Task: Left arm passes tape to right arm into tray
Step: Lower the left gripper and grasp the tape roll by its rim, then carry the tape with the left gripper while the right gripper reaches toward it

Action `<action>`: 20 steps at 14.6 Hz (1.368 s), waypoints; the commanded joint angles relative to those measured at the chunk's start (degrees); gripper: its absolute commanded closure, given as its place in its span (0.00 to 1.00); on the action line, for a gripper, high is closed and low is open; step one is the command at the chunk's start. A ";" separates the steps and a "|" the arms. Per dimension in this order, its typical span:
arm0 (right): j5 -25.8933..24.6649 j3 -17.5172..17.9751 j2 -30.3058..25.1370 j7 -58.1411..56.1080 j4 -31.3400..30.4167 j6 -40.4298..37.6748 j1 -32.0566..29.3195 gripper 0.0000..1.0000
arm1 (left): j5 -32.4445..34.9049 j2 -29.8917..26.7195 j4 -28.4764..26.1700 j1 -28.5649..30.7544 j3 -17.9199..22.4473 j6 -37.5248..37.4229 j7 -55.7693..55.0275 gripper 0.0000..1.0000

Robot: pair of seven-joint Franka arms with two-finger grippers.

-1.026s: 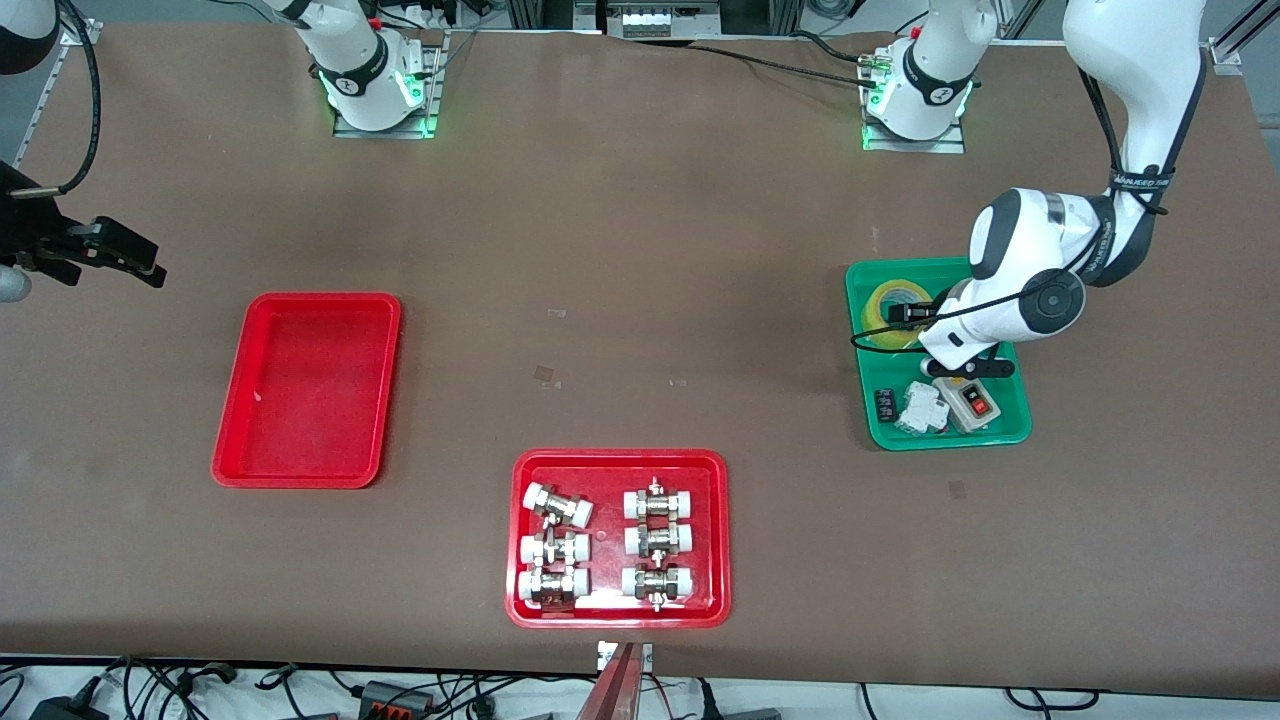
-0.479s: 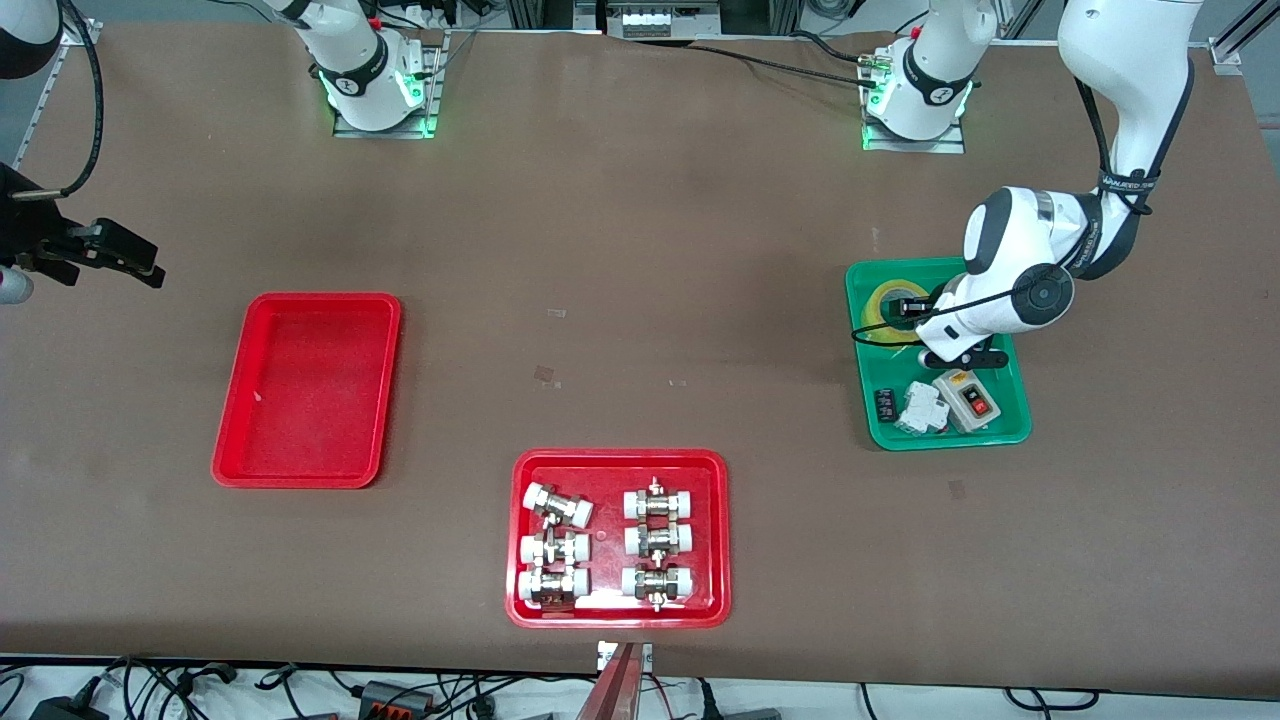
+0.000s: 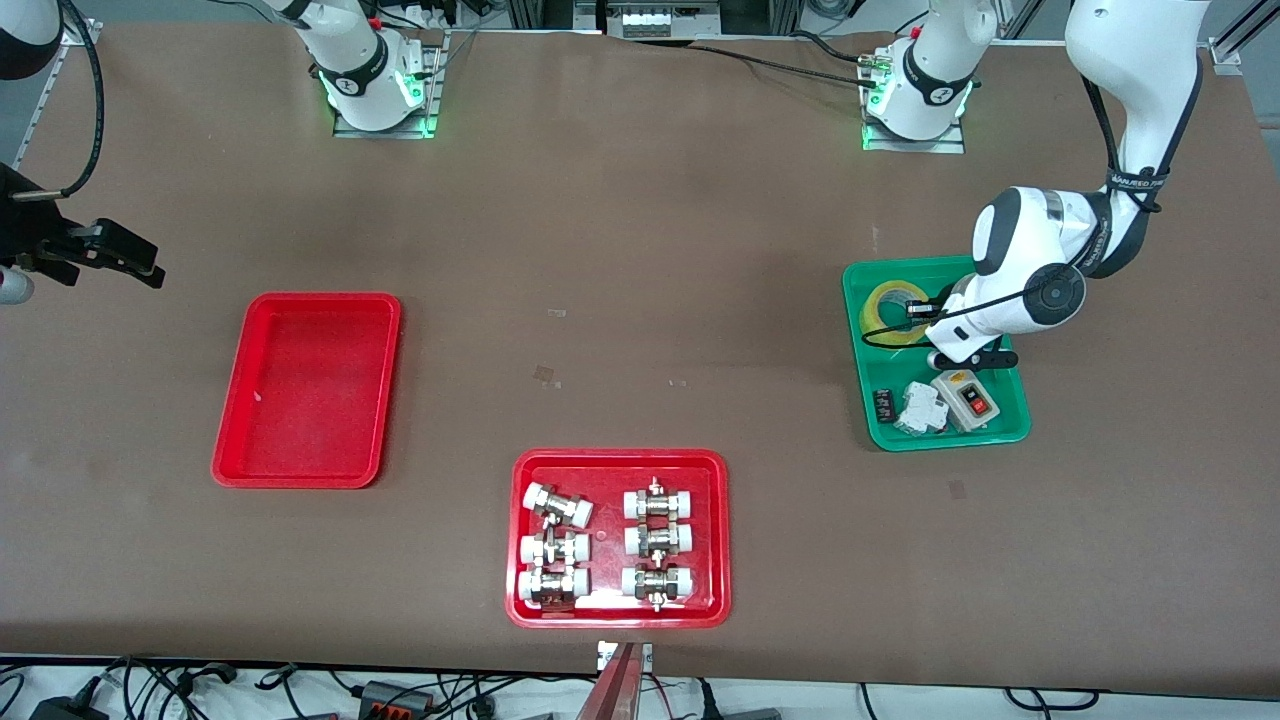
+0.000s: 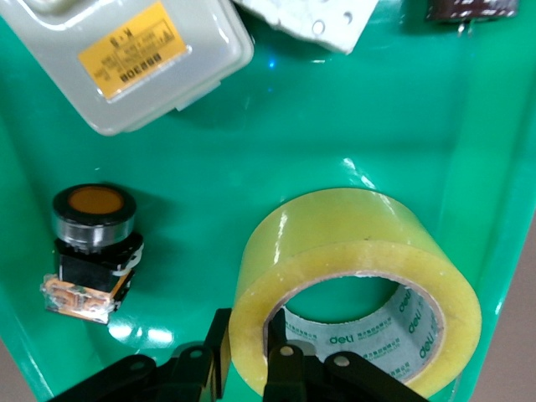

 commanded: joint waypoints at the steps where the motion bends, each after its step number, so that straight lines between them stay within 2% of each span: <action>1: -0.70 0.30 -0.49 -0.07 -0.34 -0.41 -0.26 0.00 | 1.59 -5.86 -0.28 -0.26 -0.68 -3.98 -1.72 1.00; 2: -0.70 0.30 -0.49 -0.07 -0.34 -0.41 -0.35 0.00 | 1.59 -8.05 0.94 -0.27 -0.77 -6.26 -3.55 1.00; 4: -0.70 0.30 -0.48 0.02 -0.34 -0.50 -0.26 0.00 | 1.50 -10.01 7.60 -0.10 -1.91 -15.46 -4.63 1.00; 7: -0.70 0.30 -0.40 0.02 -0.34 -0.41 -0.09 0.00 | 1.50 -10.01 23.93 -0.45 -6.56 -32.94 -5.94 1.00; 10: -0.70 0.30 -0.40 0.10 -0.34 -0.59 -0.09 0.00 | 0.62 -9.31 38.09 -1.76 -7.88 -39.85 -6.55 1.00; 11: -0.61 0.30 -0.40 0.19 -0.25 -0.94 -0.09 0.00 | -0.16 -7.13 41.70 -2.90 -8.15 -40.47 -6.91 1.00; 12: -0.44 0.39 -0.40 0.28 -0.16 -1.64 -0.17 0.00 | -0.86 -5.19 42.95 -3.43 -8.16 -40.47 -7.00 1.00; 16: 1.58 1.01 1.00 0.10 0.01 -2.26 0.18 0.00 | -9.03 -1.41 44.54 -8.18 -8.24 -36.80 -11.82 1.00; 18: 6.91 1.01 3.45 -0.51 0.10 -1.91 1.05 0.00 | -14.82 3.33 44.99 -12.64 -8.68 -27.69 -16.55 1.00; 20: 16.22 1.01 6.18 -0.69 0.19 -1.91 1.67 0.00 | -15.81 7.64 44.99 -16.68 -8.77 -17.67 -22.17 1.00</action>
